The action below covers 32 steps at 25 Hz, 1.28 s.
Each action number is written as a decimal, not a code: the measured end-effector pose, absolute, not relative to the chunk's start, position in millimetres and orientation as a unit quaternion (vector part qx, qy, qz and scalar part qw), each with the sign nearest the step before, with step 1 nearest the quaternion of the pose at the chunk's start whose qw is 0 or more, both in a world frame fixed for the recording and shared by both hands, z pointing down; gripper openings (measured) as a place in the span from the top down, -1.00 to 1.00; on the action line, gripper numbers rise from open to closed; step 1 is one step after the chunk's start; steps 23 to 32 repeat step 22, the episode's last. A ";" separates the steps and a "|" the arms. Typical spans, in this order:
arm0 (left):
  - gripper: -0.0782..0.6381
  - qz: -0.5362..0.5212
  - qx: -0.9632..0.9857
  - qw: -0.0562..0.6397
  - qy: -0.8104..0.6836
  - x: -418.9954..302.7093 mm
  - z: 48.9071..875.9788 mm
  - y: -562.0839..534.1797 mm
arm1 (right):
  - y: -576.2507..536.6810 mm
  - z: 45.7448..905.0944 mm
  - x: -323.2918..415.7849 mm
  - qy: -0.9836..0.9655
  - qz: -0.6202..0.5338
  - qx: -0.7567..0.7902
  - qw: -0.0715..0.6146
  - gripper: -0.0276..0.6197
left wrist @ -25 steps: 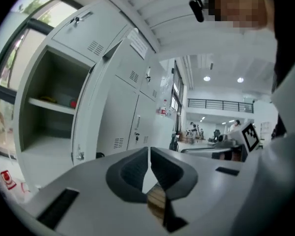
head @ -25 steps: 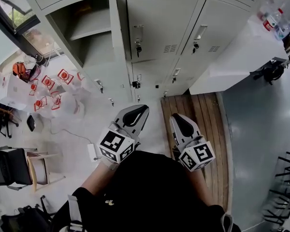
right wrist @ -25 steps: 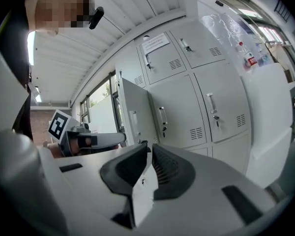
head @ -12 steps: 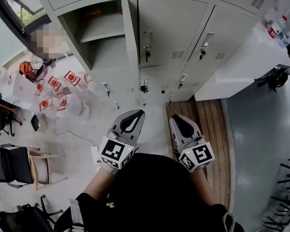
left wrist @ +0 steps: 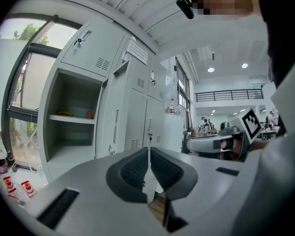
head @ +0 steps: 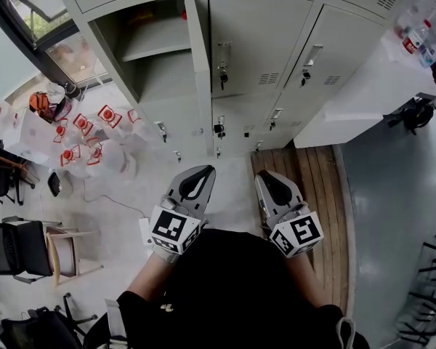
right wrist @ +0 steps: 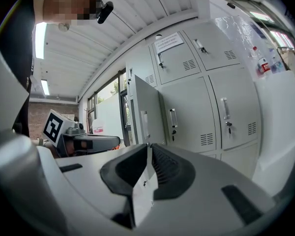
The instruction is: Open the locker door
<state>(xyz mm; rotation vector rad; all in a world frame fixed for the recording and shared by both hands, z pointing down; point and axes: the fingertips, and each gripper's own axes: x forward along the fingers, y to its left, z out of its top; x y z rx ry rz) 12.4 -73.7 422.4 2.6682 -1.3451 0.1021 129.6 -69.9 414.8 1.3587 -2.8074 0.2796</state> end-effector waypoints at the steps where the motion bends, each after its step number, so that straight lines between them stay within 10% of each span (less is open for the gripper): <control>1: 0.69 0.034 0.890 0.076 -0.449 11.9 423.0 -73.4 | -69.5 414.7 129.8 -0.896 0.090 0.435 0.004 0.76; 32: 0.69 0.032 0.896 0.093 -0.434 20.4 430.5 -78.9 | -68.5 418.1 132.0 -0.892 0.089 0.442 0.007 0.76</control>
